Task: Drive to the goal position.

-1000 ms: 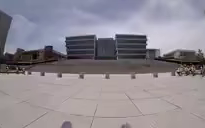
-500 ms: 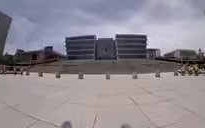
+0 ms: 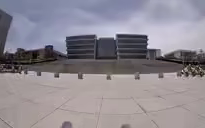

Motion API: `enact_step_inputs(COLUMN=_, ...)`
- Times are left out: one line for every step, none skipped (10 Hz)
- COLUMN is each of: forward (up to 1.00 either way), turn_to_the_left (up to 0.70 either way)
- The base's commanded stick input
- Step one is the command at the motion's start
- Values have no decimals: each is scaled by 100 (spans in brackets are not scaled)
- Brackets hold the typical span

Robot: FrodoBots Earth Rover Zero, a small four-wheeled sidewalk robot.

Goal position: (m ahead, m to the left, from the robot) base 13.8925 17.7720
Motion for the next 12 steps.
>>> enact_step_inputs(forward=70, turn_to_the_left=0)
enact_step_inputs(forward=70, turn_to_the_left=0)
enact_step_inputs(forward=70, turn_to_the_left=0)
enact_step_inputs(forward=70, turn_to_the_left=0)
enact_step_inputs(forward=70, turn_to_the_left=0)
enact_step_inputs(forward=70, turn_to_the_left=0)
enact_step_inputs(forward=70, turn_to_the_left=0)
enact_step_inputs(forward=70, turn_to_the_left=0)
enact_step_inputs(forward=70, turn_to_the_left=0)
enact_step_inputs(forward=70, turn_to_the_left=0)
enact_step_inputs(forward=70, turn_to_the_left=0)
enact_step_inputs(forward=70, turn_to_the_left=0)
